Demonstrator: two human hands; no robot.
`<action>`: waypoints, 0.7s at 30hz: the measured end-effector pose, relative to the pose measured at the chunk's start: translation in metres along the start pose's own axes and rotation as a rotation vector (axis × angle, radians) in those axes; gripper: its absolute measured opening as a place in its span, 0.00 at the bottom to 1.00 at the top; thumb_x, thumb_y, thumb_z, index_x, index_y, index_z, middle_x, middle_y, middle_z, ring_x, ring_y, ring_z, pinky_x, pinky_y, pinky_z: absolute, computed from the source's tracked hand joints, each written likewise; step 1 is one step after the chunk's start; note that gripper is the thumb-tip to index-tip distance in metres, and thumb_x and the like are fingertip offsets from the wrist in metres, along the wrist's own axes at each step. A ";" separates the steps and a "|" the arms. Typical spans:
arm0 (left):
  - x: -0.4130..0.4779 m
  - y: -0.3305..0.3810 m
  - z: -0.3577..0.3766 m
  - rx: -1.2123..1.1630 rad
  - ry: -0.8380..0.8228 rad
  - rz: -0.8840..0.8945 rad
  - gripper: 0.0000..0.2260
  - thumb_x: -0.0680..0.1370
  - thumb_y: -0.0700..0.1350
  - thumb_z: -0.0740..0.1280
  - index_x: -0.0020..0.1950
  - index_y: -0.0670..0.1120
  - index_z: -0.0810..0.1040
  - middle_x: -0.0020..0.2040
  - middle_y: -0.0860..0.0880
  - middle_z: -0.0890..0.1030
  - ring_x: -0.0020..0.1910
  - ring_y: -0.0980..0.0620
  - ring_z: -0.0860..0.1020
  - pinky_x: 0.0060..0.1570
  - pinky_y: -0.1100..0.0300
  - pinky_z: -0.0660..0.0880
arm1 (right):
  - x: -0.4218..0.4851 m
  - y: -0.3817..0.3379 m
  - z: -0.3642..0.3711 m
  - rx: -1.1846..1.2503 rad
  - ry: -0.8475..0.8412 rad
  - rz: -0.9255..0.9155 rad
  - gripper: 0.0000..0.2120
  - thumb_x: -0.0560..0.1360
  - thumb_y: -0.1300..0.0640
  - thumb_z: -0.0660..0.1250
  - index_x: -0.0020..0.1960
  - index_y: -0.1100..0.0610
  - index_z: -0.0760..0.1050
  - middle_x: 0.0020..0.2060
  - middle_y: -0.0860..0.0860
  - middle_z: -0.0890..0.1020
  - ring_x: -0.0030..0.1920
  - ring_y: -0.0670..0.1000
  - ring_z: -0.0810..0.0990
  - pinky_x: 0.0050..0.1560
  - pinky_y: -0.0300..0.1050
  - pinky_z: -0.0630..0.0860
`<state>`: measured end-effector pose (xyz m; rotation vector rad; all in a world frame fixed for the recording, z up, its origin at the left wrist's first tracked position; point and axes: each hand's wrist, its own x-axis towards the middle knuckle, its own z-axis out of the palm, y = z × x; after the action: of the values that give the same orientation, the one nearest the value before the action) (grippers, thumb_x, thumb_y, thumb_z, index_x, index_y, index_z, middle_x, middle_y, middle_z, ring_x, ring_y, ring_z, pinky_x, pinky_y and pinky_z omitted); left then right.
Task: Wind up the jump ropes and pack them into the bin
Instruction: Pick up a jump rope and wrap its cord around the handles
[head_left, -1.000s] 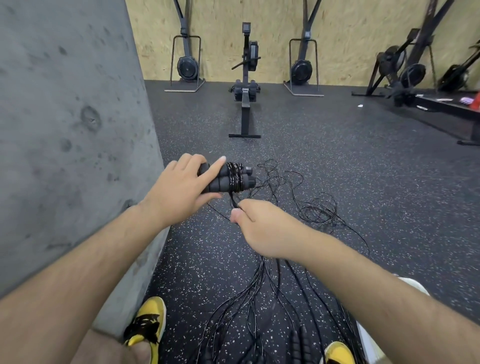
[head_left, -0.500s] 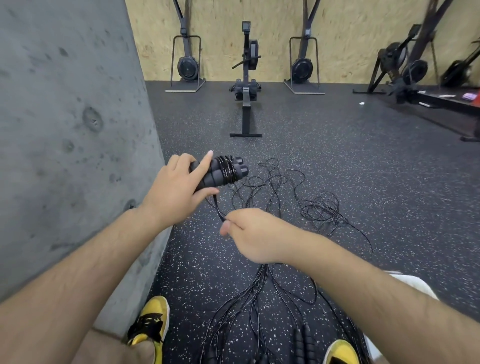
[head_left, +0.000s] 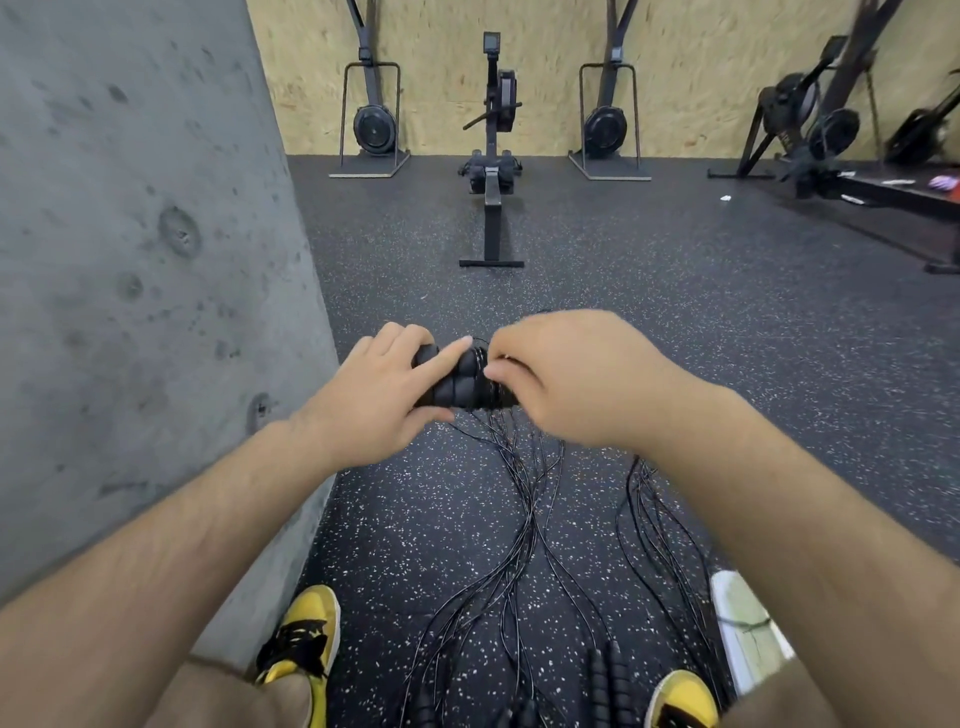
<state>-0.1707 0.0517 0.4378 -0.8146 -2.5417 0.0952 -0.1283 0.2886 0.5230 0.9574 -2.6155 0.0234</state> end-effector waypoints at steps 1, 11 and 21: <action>-0.001 0.001 -0.002 -0.025 -0.003 0.030 0.33 0.78 0.62 0.59 0.80 0.48 0.62 0.58 0.43 0.72 0.52 0.43 0.70 0.48 0.45 0.74 | 0.004 0.009 0.002 -0.008 0.033 -0.020 0.13 0.83 0.46 0.53 0.54 0.48 0.75 0.47 0.45 0.78 0.47 0.52 0.78 0.44 0.47 0.73; -0.005 0.022 -0.031 -0.337 0.041 0.138 0.33 0.80 0.59 0.64 0.79 0.43 0.63 0.66 0.48 0.71 0.62 0.47 0.70 0.66 0.48 0.68 | 0.017 0.064 0.051 0.562 0.094 0.123 0.08 0.83 0.50 0.60 0.52 0.48 0.79 0.40 0.38 0.79 0.43 0.40 0.76 0.47 0.43 0.72; 0.002 0.019 -0.022 -0.362 0.181 -0.006 0.34 0.79 0.59 0.66 0.79 0.44 0.64 0.64 0.47 0.72 0.61 0.47 0.69 0.66 0.47 0.68 | 0.009 0.003 0.093 0.955 -0.281 0.479 0.16 0.83 0.55 0.56 0.37 0.53 0.70 0.29 0.46 0.72 0.29 0.44 0.69 0.34 0.40 0.69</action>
<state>-0.1523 0.0667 0.4541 -0.9019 -2.4203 -0.4325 -0.1664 0.2733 0.4391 0.5451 -3.0273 1.4432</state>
